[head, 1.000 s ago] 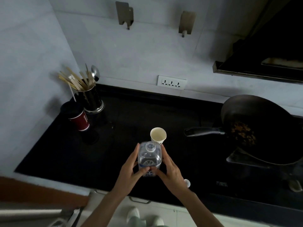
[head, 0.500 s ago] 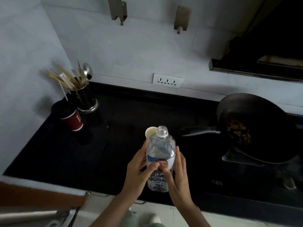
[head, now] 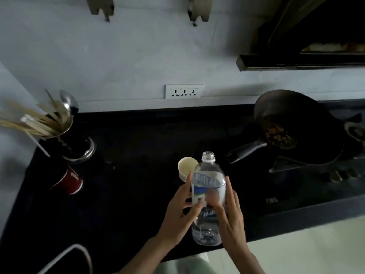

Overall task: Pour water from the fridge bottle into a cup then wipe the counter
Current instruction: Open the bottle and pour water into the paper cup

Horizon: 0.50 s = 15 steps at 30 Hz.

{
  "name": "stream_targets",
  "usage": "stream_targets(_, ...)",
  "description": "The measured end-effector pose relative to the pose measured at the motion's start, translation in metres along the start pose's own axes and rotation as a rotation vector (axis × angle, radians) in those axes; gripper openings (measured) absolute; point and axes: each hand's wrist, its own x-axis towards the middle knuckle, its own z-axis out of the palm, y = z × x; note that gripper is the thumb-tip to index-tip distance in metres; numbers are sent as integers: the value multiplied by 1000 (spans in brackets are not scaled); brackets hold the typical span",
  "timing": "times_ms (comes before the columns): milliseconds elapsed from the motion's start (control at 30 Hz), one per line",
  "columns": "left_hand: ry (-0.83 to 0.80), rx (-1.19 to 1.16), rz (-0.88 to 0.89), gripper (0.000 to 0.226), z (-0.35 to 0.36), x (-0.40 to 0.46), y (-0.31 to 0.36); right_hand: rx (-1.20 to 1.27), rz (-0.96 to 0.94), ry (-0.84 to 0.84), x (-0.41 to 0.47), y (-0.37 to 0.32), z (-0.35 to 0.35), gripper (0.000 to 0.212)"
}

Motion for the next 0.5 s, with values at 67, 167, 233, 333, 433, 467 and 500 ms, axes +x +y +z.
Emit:
stream_targets(67, -18, 6, -6, 63, -5, 2, -6, -32, 36, 27, 0, -1, 5, 55)
stream_targets(167, -18, -16, -38, 61, -7, 4, -12, -111, 70, 65, 0, -4, 10, 57)
stream_targets(233, -12, -50, -64, 61, -7, 5, -15, -135, 81, 80, 1, -6, 13, 59)
stream_targets(333, -4, -96, -88, 62, -7, 6, -17, -139, 101, 94, 3, -10, 15, 62)
stream_targets(433, 7, -104, -77, 62, -6, 7, -21, -143, 126, 92, 5, -13, 17, 62)
stream_targets(467, 11, -103, -74, 60, -5, 7, -22, -155, 130, 90, 5, -14, 17, 62)
stream_targets(500, 17, -104, -74, 59, -6, 7, -23, -168, 135, 87, 6, -14, 18, 62)
